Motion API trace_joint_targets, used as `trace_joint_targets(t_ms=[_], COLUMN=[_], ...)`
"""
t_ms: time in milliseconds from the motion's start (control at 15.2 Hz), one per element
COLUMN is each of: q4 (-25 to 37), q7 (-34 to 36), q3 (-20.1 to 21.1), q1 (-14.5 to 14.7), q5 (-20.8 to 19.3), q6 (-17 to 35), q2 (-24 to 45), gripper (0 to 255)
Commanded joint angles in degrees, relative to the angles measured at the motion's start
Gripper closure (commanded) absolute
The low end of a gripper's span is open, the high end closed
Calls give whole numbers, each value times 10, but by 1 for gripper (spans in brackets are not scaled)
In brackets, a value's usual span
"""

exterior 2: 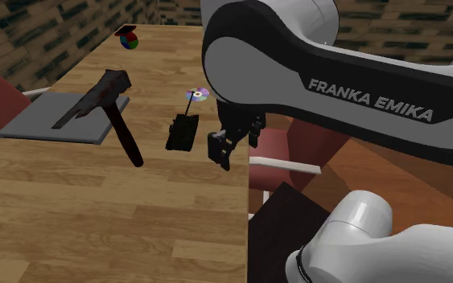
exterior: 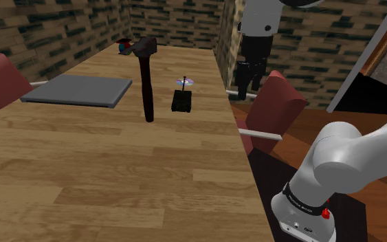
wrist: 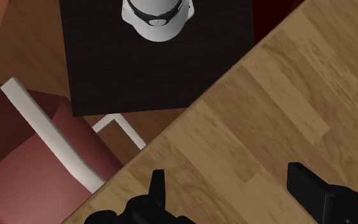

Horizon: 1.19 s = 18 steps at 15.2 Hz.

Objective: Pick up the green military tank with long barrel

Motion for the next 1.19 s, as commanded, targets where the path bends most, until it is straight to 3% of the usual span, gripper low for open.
trace_joint_targets(t_ms=[0,594,1122], q4=[0,92,216], q7=[0,137,256], q3=[0,36,44], q1=[0,-48,-82], q5=[0,2,-22], q6=[0,105,153], q2=[0,189,356], gripper=[0,0,0])
